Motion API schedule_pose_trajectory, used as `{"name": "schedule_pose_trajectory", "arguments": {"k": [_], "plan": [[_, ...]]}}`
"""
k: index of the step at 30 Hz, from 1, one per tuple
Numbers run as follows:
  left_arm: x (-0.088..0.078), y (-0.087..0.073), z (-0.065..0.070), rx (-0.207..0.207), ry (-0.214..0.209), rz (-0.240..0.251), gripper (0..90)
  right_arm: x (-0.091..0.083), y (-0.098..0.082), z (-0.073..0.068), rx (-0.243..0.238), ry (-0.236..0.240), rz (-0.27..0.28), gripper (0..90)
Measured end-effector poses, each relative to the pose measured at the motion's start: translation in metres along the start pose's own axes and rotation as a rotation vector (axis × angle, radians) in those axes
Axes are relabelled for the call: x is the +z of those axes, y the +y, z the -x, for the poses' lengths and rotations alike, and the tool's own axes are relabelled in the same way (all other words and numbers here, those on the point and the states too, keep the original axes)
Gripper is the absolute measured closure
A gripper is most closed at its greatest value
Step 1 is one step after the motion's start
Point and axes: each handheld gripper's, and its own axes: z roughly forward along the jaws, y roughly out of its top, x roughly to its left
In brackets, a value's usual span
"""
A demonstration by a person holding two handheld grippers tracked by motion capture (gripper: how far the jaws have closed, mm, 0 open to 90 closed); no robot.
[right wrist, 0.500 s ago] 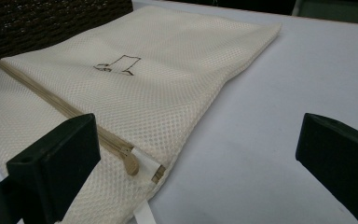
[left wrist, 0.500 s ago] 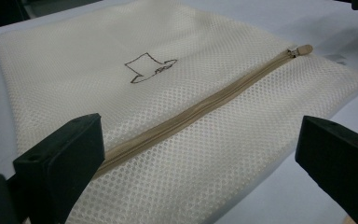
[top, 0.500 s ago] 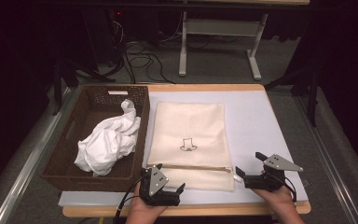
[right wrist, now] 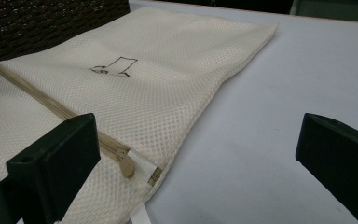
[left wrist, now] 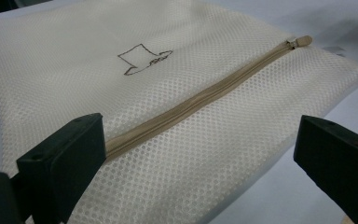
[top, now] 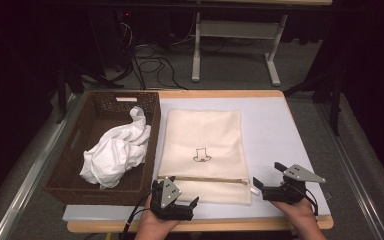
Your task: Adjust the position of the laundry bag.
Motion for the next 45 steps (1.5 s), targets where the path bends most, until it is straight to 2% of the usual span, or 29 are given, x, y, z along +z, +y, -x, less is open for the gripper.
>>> {"name": "schedule_pose_trajectory", "arguments": {"k": [7, 15, 16, 18, 24, 27, 29, 33, 35, 38, 40, 42, 44, 45], "plan": [[-0.003, 0.004, 0.006, 0.033, 0.002, 0.008, 3.8, -0.004, -0.001, 0.001, 0.007, -0.004, -0.001, 1.0], [0.0, 0.003, 0.005, 0.013, -0.002, 0.007, 5.0, -0.006, 0.0, 0.0, 0.004, 0.006, 0.015, 2.9], [0.0, 0.002, 0.004, 0.015, -0.002, 0.008, 5.7, -0.002, 0.001, -0.002, -0.009, 0.01, -0.007, 2.9], [0.0, 0.002, 0.004, 0.016, -0.003, -0.003, 6.0, 0.0, 0.002, -0.003, -0.006, 0.014, -0.018, 3.0], [-0.003, 0.002, 0.002, 0.003, -0.011, 0.011, 8.3, 0.01, 0.006, -0.012, -0.037, 0.02, -0.06, 3.5], [-0.003, 0.002, 0.001, -0.005, -0.008, 0.011, 8.6, 0.014, 0.01, -0.012, -0.024, 0.024, -0.055, 3.7], [-0.002, 0.002, 0.0, -0.017, -0.012, 0.002, 8.9, 0.02, 0.018, -0.011, 0.001, 0.021, -0.05, 5.5], [0.0, 0.001, 0.001, -0.021, -0.016, -0.003, 9.0, 0.034, 0.033, -0.011, 0.007, 0.029, -0.044, 7.0], [0.0, 0.001, 0.001, -0.027, -0.018, 0.002, 9.1, 0.042, 0.038, -0.011, 0.005, 0.032, -0.041, 11.0], [-0.002, 0.0, 0.0, -0.037, -0.015, 0.014, 9.3, 0.06, 0.04, -0.01, 0.017, 0.044, -0.072, 20.9], [-0.003, 0.0, -0.002, -0.046, -0.009, 0.018, 9.4, 0.07, 0.035, -0.008, 0.028, 0.035, -0.137, 28.3], [-0.004, -0.001, -0.003, -0.051, -0.005, 0.024, 9.4, 0.078, 0.03, -0.007, 0.006, 0.027, -0.203, 34.6], [-0.006, -0.001, -0.003, -0.052, -0.003, 0.029, 11.9, 0.079, 0.029, -0.007, -0.002, 0.025, -0.22, 36.4], [-0.008, -0.001, -0.003, -0.057, 0.0, 0.034, 13.8, 0.082, 0.026, -0.006, 0.002, 0.034, -0.25, 38.8]]}}
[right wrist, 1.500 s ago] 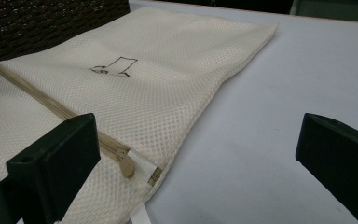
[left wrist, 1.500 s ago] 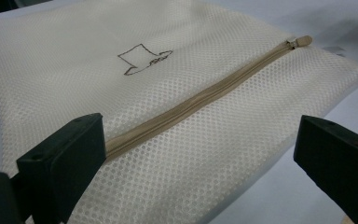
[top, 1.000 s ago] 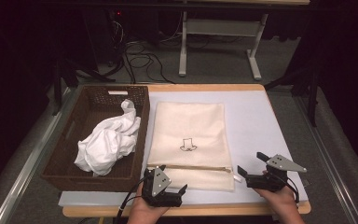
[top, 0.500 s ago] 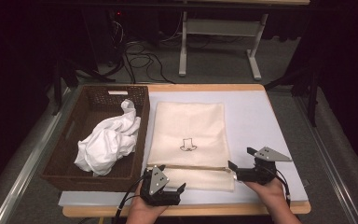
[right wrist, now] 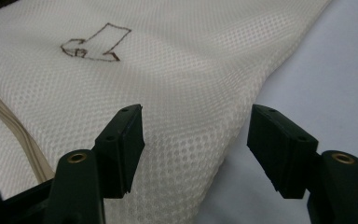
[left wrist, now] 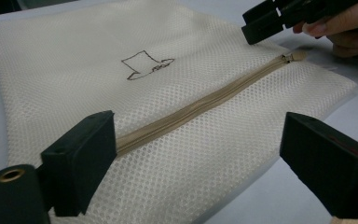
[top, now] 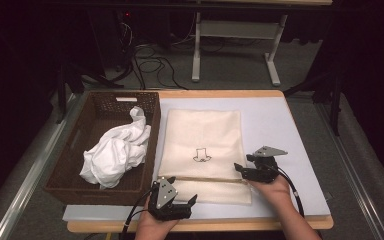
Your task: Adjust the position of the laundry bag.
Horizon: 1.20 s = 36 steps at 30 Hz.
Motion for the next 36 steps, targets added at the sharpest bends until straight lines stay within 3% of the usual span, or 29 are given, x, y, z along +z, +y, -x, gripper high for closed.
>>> {"name": "schedule_pose_trajectory", "arguments": {"k": [3, 7, 9, 14, 17, 27, 29, 36], "plan": [[-0.002, -0.002, -0.001, -0.017, 0.007, 0.006, 14.3, 0.0, -0.004, -0.001, 0.024, 0.009, 0.006, 41.6], [-0.002, -0.002, 0.0, -0.013, 0.003, 0.0, 14.2, 0.002, -0.005, 0.0, 0.038, 0.008, -0.029, 45.4], [0.0, -0.001, 0.001, -0.012, -0.003, 0.008, 14.3, 0.004, -0.008, 0.0, 0.034, 0.028, -0.048, 52.2], [0.003, -0.001, 0.004, 0.0, -0.015, -0.009, 14.4, -0.001, -0.01, 0.001, 0.008, 0.026, -0.06, 77.0], [0.001, -0.001, 0.003, -0.01, -0.022, -0.035, 14.7, -0.004, -0.01, 0.002, 0.006, 0.033, -0.049, 85.9], [-0.003, 0.0, 0.002, -0.027, -0.011, -0.018, 15.2, -0.013, -0.009, 0.011, 0.006, -0.006, -0.014, 88.2], [-0.002, 0.001, 0.002, -0.02, -0.019, -0.02, 15.3, -0.017, -0.012, 0.016, -0.012, -0.036, -0.024, 88.1], [0.003, 0.001, 0.002, -0.019, -0.024, -0.08, 16.3, -0.024, -0.016, 0.032, 0.014, -0.06, -0.018, 88.2]]}}
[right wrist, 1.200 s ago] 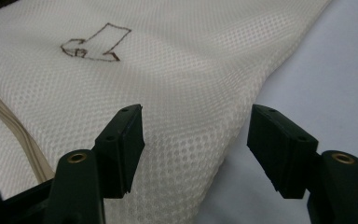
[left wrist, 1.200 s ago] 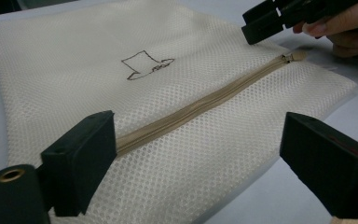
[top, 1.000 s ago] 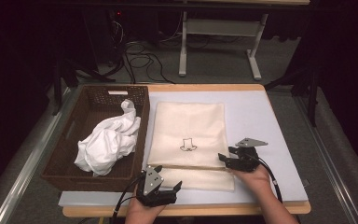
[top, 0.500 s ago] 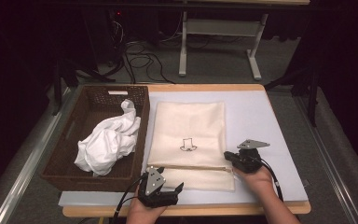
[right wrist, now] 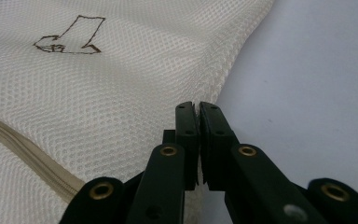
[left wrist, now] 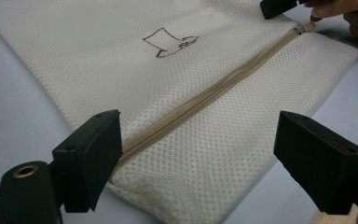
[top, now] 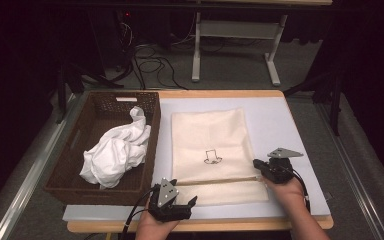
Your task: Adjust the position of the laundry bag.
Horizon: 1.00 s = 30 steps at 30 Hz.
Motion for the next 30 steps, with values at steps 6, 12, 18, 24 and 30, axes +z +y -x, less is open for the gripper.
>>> {"name": "schedule_pose_trajectory", "arguments": {"k": [6, 12, 18, 24, 30], "plan": [[0.009, -0.003, 0.003, 0.055, 0.063, -0.121, 23.9, -0.005, -0.002, 0.006, 0.016, -0.01, 0.007, 88.1], [0.013, -0.006, -0.002, 0.043, 0.103, -0.176, 37.5, -0.006, -0.004, 0.009, 0.01, -0.012, 0.002, 88.1], [0.015, -0.006, -0.009, -0.001, 0.064, -0.199, 55.5, -0.007, -0.005, 0.01, 0.017, -0.015, 0.001, 88.1], [0.017, -0.005, -0.011, -0.007, 0.058, -0.194, 62.7, -0.011, -0.009, 0.011, 0.015, -0.02, 0.003, 88.0], [0.025, 0.0, -0.012, 0.001, 0.051, -0.189, 62.7, -0.017, -0.015, 0.014, 0.025, -0.034, 0.008, 87.8]]}}
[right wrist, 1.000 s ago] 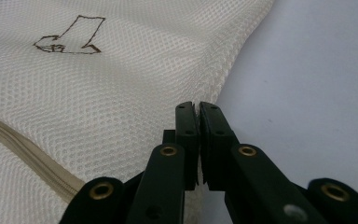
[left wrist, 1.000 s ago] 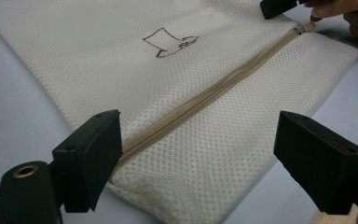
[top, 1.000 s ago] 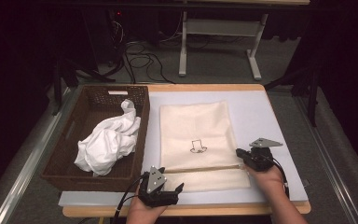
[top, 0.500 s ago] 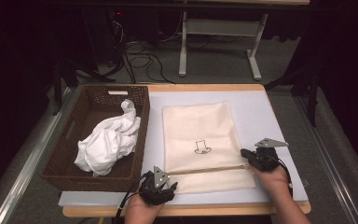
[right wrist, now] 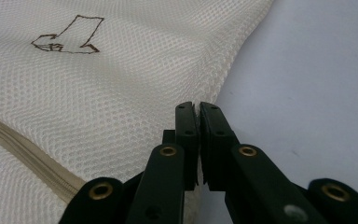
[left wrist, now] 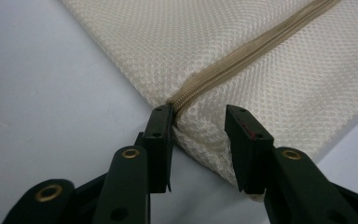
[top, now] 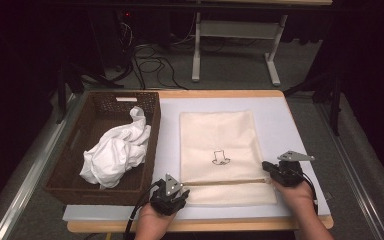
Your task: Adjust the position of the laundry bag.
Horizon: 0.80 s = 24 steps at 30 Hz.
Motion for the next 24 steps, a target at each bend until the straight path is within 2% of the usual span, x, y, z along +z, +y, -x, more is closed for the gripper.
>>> {"name": "schedule_pose_trajectory", "arguments": {"k": [1, 7, 10, 17, 20, 22, 24], "plan": [[0.002, 0.002, 0.001, 0.004, -0.002, 0.0, 62.7, -0.001, -0.001, 0.002, -0.007, -0.005, 0.002, 87.7], [0.009, 0.009, 0.006, 0.032, -0.011, -0.001, 62.4, -0.009, -0.012, 0.01, 0.025, -0.027, -0.002, 87.7], [0.009, 0.008, 0.005, 0.032, -0.019, -0.001, 61.9, -0.01, -0.013, 0.01, 0.036, -0.03, -0.003, 87.6], [0.007, 0.007, 0.005, 0.027, -0.018, 0.001, 60.0, -0.006, -0.012, 0.008, 0.022, -0.031, -0.023, 85.9], [0.005, 0.006, 0.005, 0.029, -0.016, 0.013, 53.5, -0.008, -0.01, 0.009, 0.029, -0.034, -0.018, 80.9], [0.002, 0.006, 0.005, 0.039, -0.009, 0.045, 46.2, -0.013, -0.008, 0.008, 0.029, -0.044, 0.0, 78.0], [-0.002, 0.007, 0.005, 0.032, -0.013, 0.09, 40.2, -0.022, -0.006, 0.007, 0.03, -0.051, 0.035, 77.6]]}}
